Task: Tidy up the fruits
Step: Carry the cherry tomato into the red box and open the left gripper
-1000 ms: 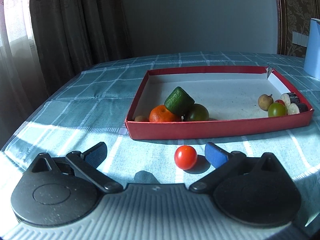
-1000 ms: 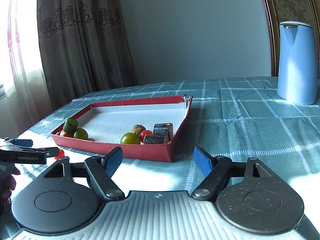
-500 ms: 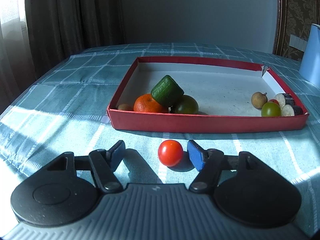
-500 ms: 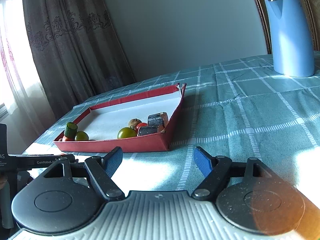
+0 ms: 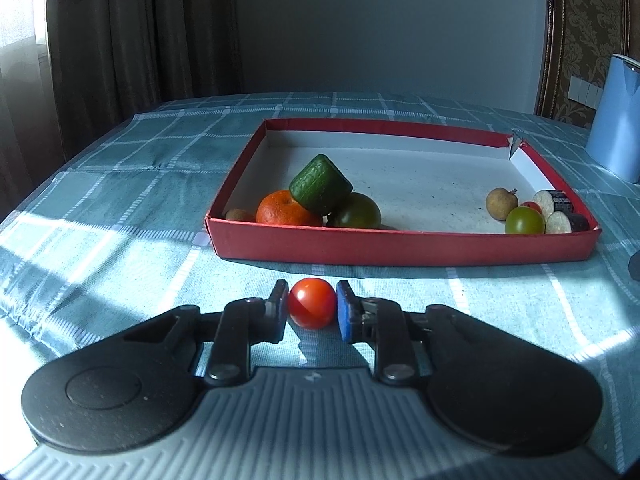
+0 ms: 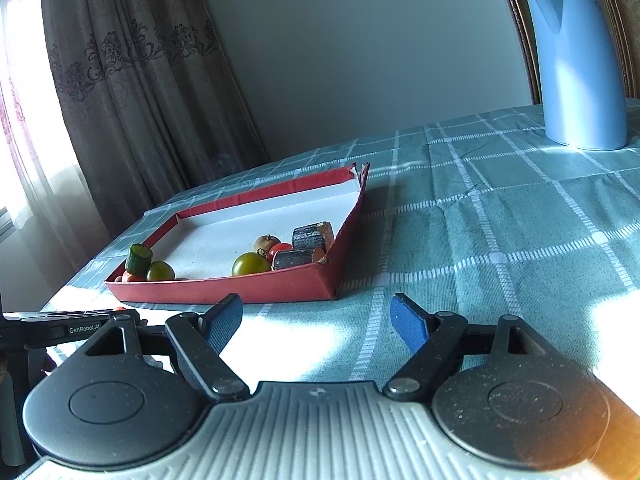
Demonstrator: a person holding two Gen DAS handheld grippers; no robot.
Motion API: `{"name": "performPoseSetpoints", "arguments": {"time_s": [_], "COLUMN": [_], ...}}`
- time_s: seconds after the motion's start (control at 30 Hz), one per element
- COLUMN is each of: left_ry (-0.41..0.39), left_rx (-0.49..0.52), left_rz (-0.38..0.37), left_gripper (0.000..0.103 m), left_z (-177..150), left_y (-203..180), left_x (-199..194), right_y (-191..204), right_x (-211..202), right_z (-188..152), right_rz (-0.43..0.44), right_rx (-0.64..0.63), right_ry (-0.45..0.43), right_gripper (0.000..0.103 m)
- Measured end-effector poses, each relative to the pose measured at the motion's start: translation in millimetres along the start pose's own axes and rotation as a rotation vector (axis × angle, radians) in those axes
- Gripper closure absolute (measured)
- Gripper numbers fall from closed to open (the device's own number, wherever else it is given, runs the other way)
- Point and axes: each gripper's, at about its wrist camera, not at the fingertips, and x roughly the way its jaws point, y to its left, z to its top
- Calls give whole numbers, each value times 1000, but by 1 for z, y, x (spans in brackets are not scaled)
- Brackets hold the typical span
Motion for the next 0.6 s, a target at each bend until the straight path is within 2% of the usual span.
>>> {"name": "performPoseSetpoints", "arguments": {"time_s": [0.33, 0.6], "left_ry": [-96, -139], "left_rx": [-11, -8], "left_rz": [57, 135], "left_gripper": [79, 79], "left_z": [17, 47], "left_y": [17, 24], "left_x": [-19, -5], "right_y": [0, 1], "right_x": [0, 1], "right_z": [-1, -1], "right_rz": [-2, 1], "right_rx": [-3, -7], "right_ry": [-2, 3], "right_gripper": [22, 22]}}
